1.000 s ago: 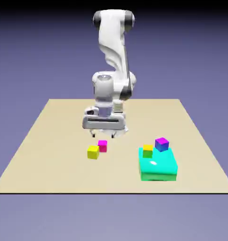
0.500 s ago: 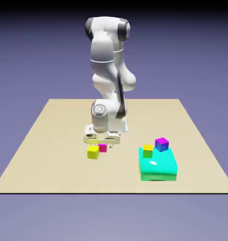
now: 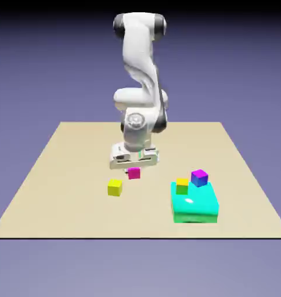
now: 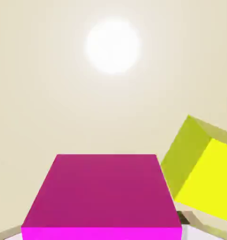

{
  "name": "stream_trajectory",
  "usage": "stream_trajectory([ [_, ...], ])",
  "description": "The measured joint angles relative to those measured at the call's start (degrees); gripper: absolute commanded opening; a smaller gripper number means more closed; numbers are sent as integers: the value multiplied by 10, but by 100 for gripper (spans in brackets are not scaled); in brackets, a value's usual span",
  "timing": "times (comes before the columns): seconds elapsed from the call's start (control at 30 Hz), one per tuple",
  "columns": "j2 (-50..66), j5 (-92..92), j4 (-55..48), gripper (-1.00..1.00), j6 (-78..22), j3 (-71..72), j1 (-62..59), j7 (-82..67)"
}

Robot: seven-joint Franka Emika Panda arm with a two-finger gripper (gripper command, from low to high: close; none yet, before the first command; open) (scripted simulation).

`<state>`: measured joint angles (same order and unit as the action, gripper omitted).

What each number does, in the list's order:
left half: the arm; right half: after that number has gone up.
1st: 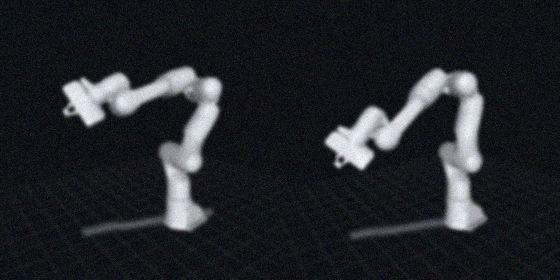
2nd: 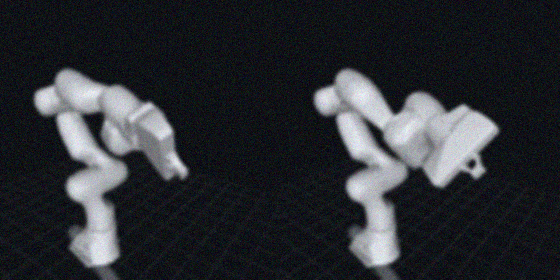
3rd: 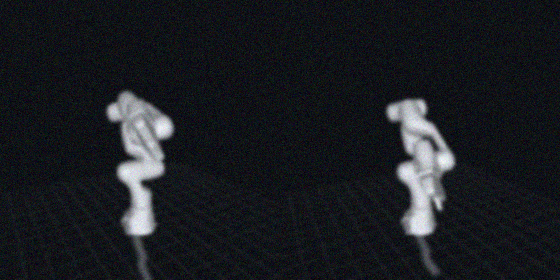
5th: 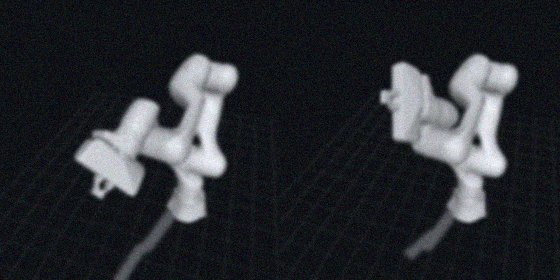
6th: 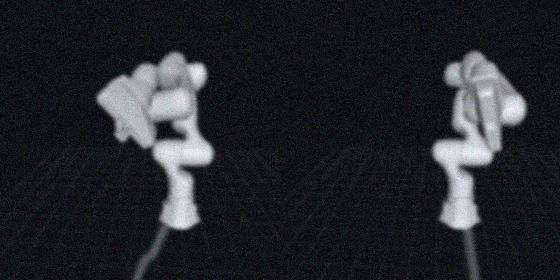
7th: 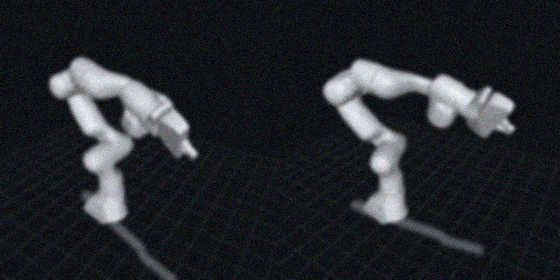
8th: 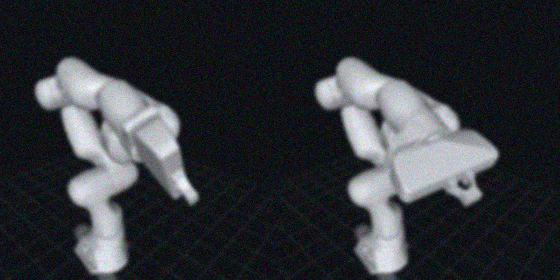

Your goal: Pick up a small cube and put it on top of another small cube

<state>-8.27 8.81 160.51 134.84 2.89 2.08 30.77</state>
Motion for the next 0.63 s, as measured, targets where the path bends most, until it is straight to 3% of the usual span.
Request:
stream_trajectory([
  [0.37, 28, 21, -219, -100, -170, 141, 232, -171],
  [0.53, 85, 60, -172, -100, -70, 133, 216, -141],
  [0.57, 88, 62, -169, 100, -65, 131, 213, -140],
  [0.63, 88, 64, -169, 100, -64, 130, 209, -139],
])
